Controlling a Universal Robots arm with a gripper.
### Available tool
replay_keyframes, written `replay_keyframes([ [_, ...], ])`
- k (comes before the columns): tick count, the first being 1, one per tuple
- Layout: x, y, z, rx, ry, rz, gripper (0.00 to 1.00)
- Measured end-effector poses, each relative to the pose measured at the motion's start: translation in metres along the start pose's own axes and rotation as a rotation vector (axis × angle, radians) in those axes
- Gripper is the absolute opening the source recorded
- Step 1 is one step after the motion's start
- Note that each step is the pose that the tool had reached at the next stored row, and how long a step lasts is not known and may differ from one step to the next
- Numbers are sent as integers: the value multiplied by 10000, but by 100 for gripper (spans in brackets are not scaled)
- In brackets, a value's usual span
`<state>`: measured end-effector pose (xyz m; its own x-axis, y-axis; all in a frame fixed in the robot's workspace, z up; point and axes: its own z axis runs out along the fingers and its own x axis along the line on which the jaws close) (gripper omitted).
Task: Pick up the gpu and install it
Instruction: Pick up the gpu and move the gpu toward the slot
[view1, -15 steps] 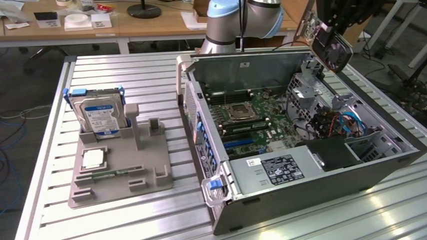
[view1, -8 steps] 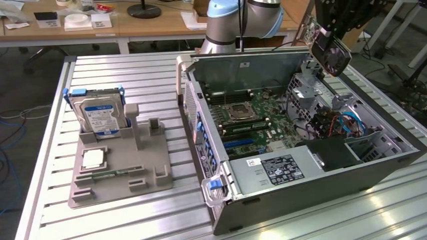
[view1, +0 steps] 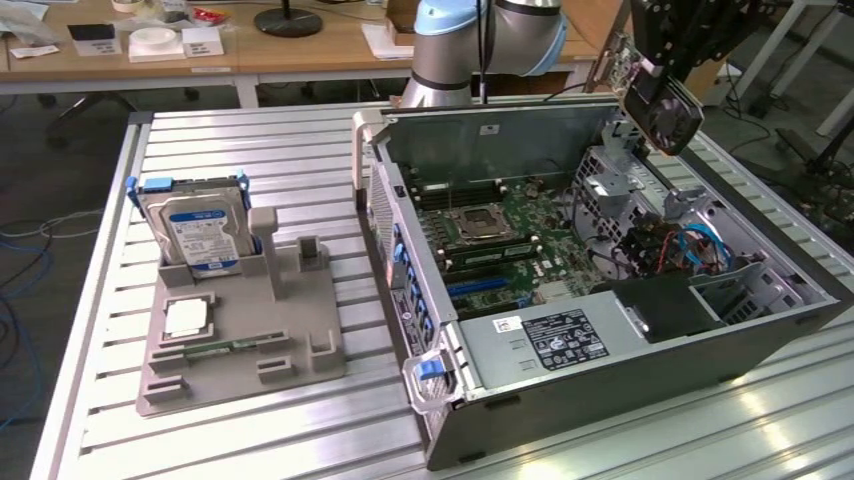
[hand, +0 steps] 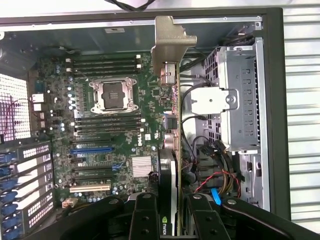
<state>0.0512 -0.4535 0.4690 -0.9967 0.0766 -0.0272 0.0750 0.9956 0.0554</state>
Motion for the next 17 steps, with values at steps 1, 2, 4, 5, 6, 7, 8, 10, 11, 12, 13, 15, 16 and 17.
replay_keyframes([
  [1,-11,1,5,-3,0,0,27],
  [2,-25,1,11,-2,0,1,27],
  [4,-45,3,24,1,0,0,27],
  [5,-45,2,26,0,0,0,27],
  [6,-45,2,25,0,0,1,27],
  [7,-45,2,25,1,0,1,27],
  [8,-45,2,25,1,0,1,27],
  [10,-44,2,36,-2,0,1,27],
  [11,-44,1,50,0,0,1,27],
  [12,-44,0,66,1,0,1,27],
  [13,-43,-1,77,1,0,1,27],
  [15,-43,-1,78,1,0,1,27],
  [16,-43,-1,78,1,0,1,27],
  [17,-43,-1,78,1,0,1,27],
])
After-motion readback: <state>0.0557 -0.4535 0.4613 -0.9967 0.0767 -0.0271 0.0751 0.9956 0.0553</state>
